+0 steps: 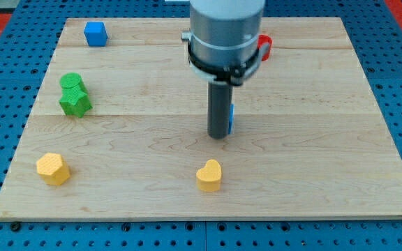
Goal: Move the blue triangle near the blue cube
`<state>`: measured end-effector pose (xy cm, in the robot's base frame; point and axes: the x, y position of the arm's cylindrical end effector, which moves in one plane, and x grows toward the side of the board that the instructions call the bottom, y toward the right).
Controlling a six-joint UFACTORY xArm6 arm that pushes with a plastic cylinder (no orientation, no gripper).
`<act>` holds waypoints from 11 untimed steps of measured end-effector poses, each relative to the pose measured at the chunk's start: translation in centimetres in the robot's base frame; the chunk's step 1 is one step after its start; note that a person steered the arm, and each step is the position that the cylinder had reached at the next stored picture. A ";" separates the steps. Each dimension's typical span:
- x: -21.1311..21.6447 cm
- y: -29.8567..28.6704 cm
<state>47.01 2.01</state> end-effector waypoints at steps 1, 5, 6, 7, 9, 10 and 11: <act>-1.3 1.4; -11.4 -1.9; -10.9 -3.6; -9.5 -2.9; -13.7 1.8; -17.5 -4.3; -20.2 -8.7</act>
<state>26.82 -6.67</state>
